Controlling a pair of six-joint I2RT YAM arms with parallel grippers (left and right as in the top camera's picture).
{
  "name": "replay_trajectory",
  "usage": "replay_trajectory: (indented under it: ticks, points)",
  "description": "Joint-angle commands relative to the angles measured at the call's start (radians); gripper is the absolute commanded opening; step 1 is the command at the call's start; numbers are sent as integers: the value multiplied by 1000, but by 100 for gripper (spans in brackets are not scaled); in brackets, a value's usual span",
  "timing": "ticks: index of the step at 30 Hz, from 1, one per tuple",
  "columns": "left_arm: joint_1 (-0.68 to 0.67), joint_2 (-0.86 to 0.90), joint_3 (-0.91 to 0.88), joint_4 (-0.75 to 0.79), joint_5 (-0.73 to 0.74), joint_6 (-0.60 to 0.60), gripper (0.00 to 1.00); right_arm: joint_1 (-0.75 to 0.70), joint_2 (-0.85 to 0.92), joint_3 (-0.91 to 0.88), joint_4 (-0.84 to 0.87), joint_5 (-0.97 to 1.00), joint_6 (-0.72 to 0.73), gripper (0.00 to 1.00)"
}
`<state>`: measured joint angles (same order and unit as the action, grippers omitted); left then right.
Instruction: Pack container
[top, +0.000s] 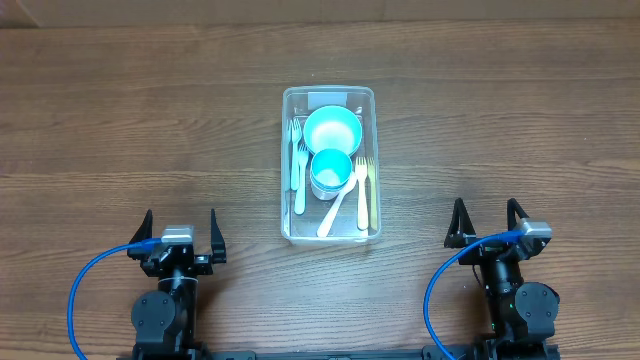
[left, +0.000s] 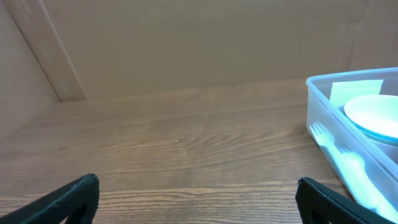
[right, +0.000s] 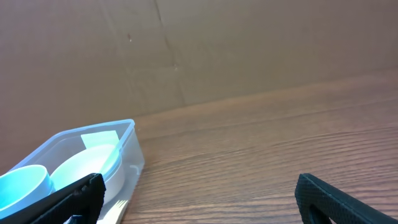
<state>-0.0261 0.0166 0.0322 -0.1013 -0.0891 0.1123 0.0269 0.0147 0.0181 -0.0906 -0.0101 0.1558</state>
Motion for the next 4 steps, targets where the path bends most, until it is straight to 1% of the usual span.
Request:
replay_trajectory:
  ticks: [1, 4]
  points:
    - [0, -12, -11, 1, 15, 22, 100, 6, -12, -10, 6, 9, -6, 100]
    - [0, -12, -11, 1, 15, 22, 100, 6, -12, -10, 6, 9, -6, 100]
